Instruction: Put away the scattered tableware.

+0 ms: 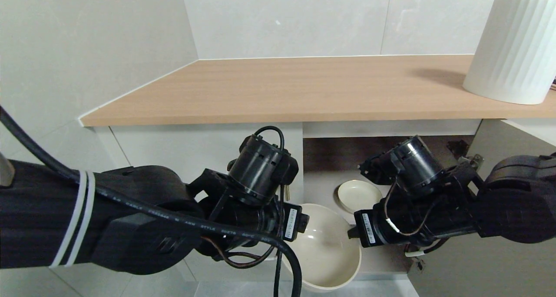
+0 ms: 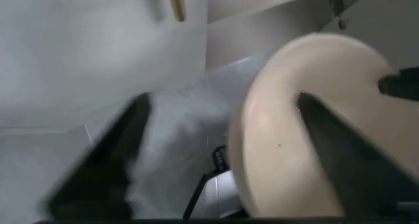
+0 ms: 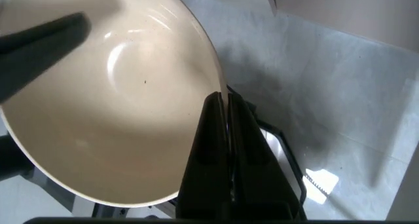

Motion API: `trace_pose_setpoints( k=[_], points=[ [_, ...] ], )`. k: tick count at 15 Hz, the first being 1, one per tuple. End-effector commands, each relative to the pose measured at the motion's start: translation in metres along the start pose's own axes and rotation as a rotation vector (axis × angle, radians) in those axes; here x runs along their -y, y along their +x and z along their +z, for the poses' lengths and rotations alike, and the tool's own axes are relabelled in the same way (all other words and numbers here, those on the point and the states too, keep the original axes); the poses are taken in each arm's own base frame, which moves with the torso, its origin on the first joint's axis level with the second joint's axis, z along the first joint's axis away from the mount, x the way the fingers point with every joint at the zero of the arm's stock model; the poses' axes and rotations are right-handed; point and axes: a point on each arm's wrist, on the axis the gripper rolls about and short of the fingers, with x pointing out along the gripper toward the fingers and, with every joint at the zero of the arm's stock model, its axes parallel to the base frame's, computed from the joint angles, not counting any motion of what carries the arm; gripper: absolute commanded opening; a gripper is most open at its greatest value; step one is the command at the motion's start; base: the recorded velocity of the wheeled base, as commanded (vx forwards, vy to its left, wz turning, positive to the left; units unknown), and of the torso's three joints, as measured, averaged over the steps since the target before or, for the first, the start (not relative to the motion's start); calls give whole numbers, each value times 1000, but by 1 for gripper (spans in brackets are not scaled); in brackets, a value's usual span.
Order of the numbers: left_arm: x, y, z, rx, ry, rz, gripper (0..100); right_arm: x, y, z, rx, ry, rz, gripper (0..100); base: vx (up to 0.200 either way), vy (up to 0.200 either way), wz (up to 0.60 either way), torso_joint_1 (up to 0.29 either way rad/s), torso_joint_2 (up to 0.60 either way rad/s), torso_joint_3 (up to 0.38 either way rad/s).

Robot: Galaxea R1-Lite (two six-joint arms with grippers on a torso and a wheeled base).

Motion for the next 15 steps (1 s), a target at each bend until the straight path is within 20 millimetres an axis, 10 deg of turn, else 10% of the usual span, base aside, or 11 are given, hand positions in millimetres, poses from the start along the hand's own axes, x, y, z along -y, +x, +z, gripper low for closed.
trace_pose_setpoints(
  k=[1, 6, 15],
  points=[
    [-3, -8, 4, 25, -10, -1, 100, 3, 4, -4, -17, 14, -17, 0, 0, 0, 0, 0, 0, 0],
    [-21, -40, 21, 119, -63, -4, 100, 51, 57, 5, 44, 273, -285, 0, 0, 0, 0, 0, 0, 0],
    [-29, -37, 26, 128, -85, 16, 100, 101, 84, 56, 267, 471, -462, 0, 0, 0, 0, 0, 0, 0]
  ],
)
